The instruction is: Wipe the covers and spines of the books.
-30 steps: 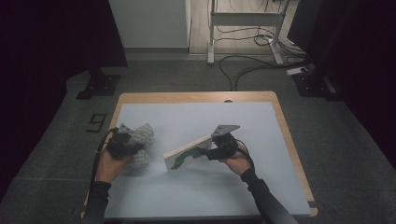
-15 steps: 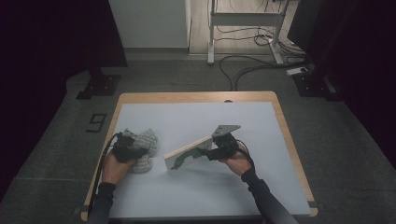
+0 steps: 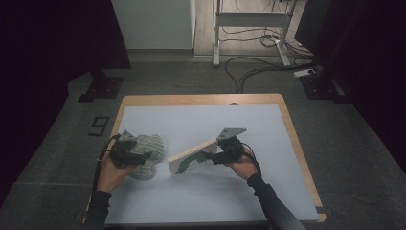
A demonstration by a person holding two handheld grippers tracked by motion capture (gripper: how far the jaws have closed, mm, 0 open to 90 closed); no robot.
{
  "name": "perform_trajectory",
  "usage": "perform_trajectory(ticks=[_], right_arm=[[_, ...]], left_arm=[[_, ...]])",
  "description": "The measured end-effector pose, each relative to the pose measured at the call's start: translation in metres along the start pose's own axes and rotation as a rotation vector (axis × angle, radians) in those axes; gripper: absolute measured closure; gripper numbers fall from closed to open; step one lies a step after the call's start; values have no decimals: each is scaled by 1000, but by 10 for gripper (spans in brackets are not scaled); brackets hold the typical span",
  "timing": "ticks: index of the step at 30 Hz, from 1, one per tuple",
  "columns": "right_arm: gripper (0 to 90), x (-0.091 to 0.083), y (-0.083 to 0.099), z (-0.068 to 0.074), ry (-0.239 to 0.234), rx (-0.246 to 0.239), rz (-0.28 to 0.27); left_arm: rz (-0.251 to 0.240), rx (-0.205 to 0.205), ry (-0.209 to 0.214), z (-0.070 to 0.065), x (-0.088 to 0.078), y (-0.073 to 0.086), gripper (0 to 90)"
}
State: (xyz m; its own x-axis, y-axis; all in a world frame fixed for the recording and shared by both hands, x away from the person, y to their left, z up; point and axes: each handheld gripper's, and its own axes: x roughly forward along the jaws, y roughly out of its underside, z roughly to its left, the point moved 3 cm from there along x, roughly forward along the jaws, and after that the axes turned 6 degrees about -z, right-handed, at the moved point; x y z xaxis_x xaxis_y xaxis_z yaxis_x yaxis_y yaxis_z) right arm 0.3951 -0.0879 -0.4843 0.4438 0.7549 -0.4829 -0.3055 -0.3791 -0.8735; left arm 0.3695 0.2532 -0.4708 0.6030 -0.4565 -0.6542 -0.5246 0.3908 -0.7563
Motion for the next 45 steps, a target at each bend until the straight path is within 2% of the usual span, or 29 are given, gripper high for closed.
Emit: perform_trajectory(ticks=[5,9,12,16,19,22,23,25,29,34,37,43,45], right_arm=[[317,0,0,0,-2,1,0],[317,0,0,0,-1,3,2],[317,1,-1,0,1,-2,3],[318,1,-1,0,0,1,3],[320,0,-1,0,-1,4,4],[322,0,-1,-1,-3,5,5],[322,0,-1,-1,-3,5,5],[324,0,-1,-1,-4,4,5],[324,0,-1,-1,-4,6,5],[333,-1,-1,-2,-9,5,8],[342,-2,0,-2,-11,10,7],[407,-5,0,-3,-4,4,10],[421,-7,0,-3,2,12,7]], left_arm=[[-15,45,66,-24,-13,-1,251],[-27,69,80,-36,-21,-4,282],[-34,89,46,-40,-27,-8,279],[-46,98,76,-45,-32,-12,285],[-40,116,119,-54,-32,-12,311],[-33,131,153,-65,-30,-11,329],[-33,131,153,-65,-30,-11,335],[-26,148,176,-75,-26,-11,348],[-4,170,183,-85,-15,-11,378],[11,176,166,-92,-1,-10,441],[17,175,163,-96,4,-9,513],[5,141,171,-94,8,-13,684],[11,140,178,-93,9,-14,690]])
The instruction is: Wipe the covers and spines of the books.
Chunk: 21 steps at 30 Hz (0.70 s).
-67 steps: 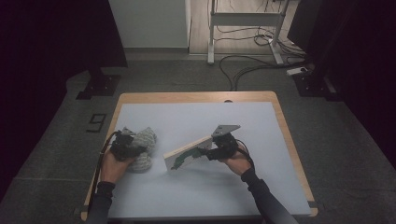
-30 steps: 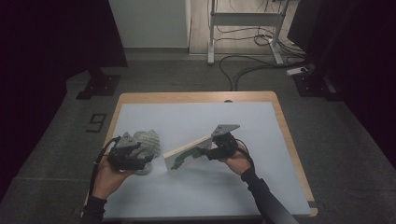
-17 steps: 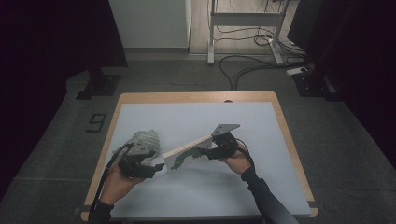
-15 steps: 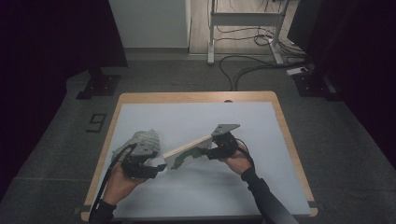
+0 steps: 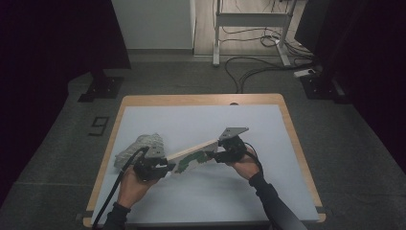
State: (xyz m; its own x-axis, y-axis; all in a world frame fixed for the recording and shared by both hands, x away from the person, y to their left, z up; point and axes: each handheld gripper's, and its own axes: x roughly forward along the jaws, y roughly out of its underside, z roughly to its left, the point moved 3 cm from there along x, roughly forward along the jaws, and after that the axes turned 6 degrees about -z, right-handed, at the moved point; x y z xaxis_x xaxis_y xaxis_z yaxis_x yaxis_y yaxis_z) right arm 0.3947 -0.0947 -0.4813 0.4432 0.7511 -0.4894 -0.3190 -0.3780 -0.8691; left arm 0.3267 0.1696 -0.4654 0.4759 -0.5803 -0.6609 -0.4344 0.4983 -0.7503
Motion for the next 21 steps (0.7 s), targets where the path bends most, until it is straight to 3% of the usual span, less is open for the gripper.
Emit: perform_trajectory(ticks=[11,21], right_arm=[[488,-5,-2,-5,45,-9,7],[518,-7,-4,-19,90,11,11]], left_arm=[[0,-11,4,15,10,-10,678],[3,25,-30,30,28,-28,651]])
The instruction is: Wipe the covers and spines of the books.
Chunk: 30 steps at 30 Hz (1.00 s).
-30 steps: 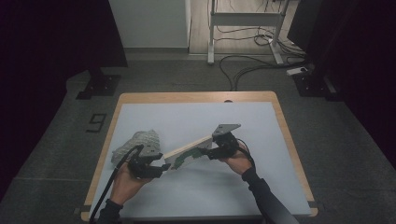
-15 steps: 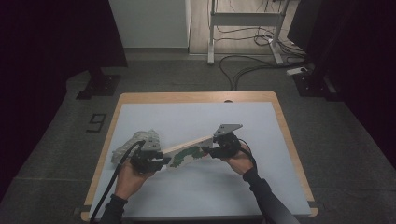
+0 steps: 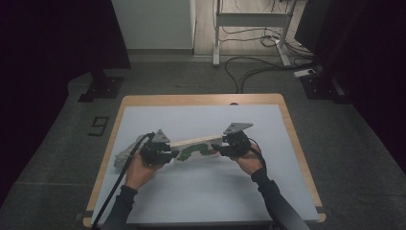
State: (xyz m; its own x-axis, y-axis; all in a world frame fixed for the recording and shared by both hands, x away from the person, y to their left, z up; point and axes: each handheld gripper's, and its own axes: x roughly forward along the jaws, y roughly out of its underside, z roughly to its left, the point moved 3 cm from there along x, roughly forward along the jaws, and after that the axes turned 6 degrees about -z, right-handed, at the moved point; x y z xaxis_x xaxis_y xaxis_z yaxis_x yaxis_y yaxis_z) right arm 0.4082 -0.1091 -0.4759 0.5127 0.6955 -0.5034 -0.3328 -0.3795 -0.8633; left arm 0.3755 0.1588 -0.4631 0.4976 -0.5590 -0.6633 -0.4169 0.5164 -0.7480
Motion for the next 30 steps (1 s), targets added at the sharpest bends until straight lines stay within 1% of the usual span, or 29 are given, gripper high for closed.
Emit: perform_trajectory(ticks=[4,6,8,10,12,15,18,24,28,30], right_arm=[[517,0,0,-5,11,7,-1],[517,1,1,-7,11,12,1],[517,1,3,-8,3,22,-9],[516,-1,4,-8,-7,19,-12],[510,-3,5,-7,-18,22,-12],[494,-6,6,-4,-33,17,-12],[485,-11,9,-1,-46,13,-8],[458,-20,16,3,-76,20,3],[416,-25,22,5,-78,27,6],[400,-26,26,8,-77,37,9]], left_arm=[[-6,-2,2,3,6,-2,644],[-13,-11,0,4,7,-2,639],[-13,-19,3,4,6,-2,635],[-8,-27,5,2,5,-2,627],[-7,-36,9,0,4,-2,616],[-1,-36,11,-4,3,-1,601],[5,-20,14,-10,0,0,587],[16,-1,25,-21,-4,4,558],[14,-8,35,-28,-6,7,530],[10,-24,44,-31,-7,10,506]])
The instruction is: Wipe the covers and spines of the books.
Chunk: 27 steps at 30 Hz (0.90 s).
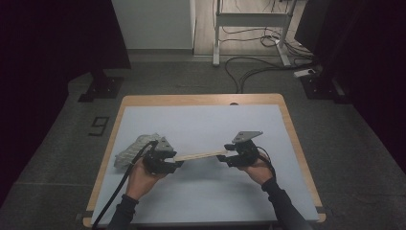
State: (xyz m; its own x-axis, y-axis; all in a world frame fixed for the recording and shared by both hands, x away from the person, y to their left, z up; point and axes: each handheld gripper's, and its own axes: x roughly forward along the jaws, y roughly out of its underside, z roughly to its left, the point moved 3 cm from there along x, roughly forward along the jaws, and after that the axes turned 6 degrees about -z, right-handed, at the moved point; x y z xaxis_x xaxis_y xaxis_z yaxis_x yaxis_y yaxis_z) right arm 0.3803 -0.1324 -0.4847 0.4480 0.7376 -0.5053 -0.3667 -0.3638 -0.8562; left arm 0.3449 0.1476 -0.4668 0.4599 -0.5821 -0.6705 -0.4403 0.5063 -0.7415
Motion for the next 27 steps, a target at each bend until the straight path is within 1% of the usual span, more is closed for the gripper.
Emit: perform_trajectory(ticks=[2,4,6,7,9,11,15,17,22,27], right_arm=[[378,-1,4,2,-4,11,1],[347,-2,7,4,-5,22,1],[327,-4,9,5,-3,28,5],[315,-5,10,6,3,27,5],[299,-6,12,7,4,32,6],[286,-7,15,9,8,35,15],[279,-7,22,12,10,37,29],[277,-6,25,14,11,39,32],[276,-7,34,17,8,35,44],[276,-7,44,20,0,43,47]], left_arm=[[1,-15,2,-2,0,3,466],[1,-22,-5,-4,0,6,405],[-11,-28,-18,-6,-1,9,372],[-15,-29,-29,-7,-1,12,353],[-17,-28,-36,-9,0,14,313],[-7,-20,-44,-11,1,18,274],[2,-6,-68,-16,2,23,227],[3,-4,-75,-18,3,26,211],[-4,-25,-64,-23,5,35,202],[-6,-40,-46,-27,7,44,201]])
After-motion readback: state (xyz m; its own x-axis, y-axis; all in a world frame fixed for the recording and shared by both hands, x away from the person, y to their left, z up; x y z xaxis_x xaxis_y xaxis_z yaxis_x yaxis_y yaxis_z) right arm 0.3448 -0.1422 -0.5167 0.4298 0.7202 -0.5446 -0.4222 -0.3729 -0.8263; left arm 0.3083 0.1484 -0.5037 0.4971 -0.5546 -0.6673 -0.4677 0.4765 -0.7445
